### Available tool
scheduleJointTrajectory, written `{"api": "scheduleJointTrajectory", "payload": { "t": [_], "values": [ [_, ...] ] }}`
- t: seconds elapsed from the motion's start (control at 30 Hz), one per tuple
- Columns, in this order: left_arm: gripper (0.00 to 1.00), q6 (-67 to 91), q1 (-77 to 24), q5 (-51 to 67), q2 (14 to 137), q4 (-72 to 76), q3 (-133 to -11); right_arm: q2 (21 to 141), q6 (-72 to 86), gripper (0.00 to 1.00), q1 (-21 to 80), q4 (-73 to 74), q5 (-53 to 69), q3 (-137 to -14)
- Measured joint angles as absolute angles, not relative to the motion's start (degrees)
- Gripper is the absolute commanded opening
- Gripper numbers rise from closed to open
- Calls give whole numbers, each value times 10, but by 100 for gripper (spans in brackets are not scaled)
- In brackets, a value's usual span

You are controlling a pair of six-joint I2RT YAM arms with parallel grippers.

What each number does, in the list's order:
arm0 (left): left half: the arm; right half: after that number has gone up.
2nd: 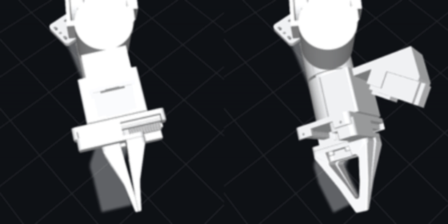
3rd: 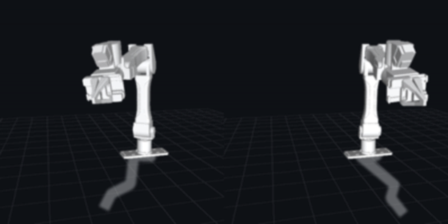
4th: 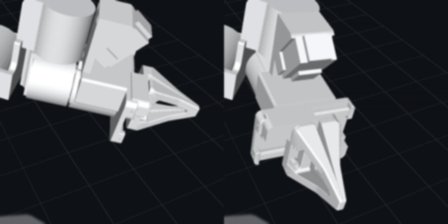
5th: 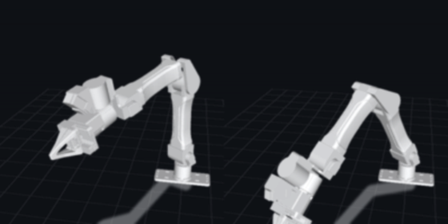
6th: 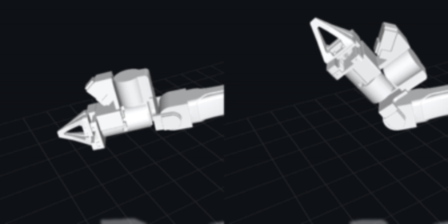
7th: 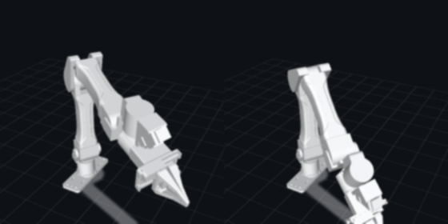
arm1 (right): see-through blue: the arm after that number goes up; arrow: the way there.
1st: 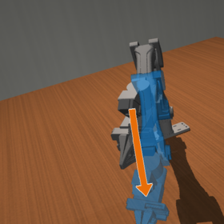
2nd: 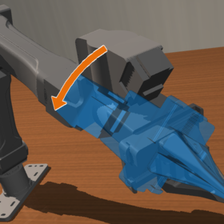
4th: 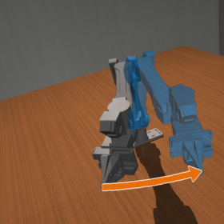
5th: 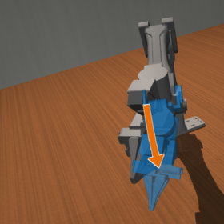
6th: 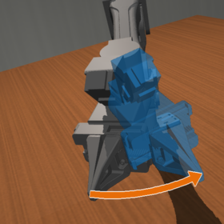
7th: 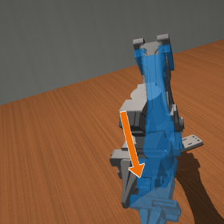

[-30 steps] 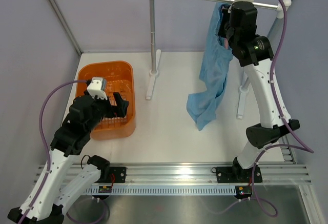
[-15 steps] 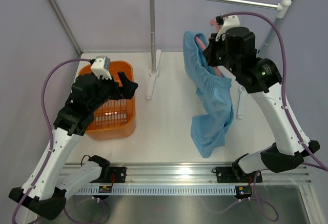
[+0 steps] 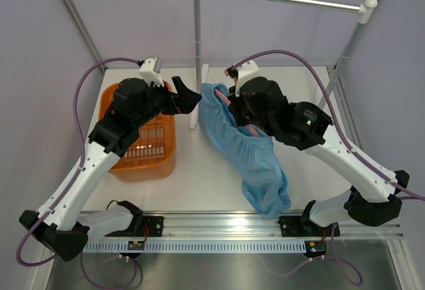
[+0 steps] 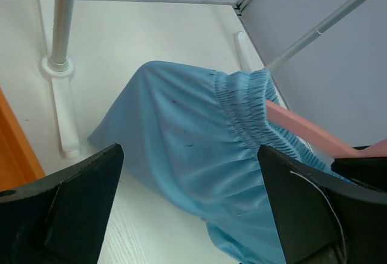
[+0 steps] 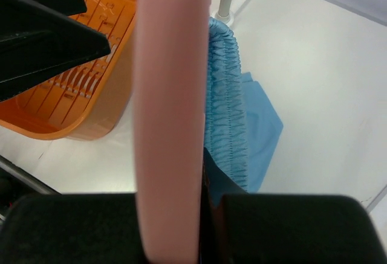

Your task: Remove the shorts from the hanger

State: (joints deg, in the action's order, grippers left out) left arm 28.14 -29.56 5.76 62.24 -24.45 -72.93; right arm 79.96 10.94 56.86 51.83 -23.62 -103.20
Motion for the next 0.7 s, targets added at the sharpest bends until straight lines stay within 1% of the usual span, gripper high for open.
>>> {"api": "scheduleJointTrajectory", "payload": {
  "t": [0.2,0.37,0.47,0.6,0.7],
  "values": [
    [99,296,-332,57,658,-218,-751,820,109,0,594,518,-285,-1032],
    [99,305,-344,56,674,-201,-751,834,109,0,604,518,-307,-1032],
    [97,306,-351,53,687,-195,-752,834,109,0,606,517,-310,-1032],
    [90,312,-360,44,705,-195,-751,834,108,0,608,518,-311,-1032],
    [79,315,-361,38,708,-192,-746,834,107,0,608,518,-319,-1032]
  ]
}}
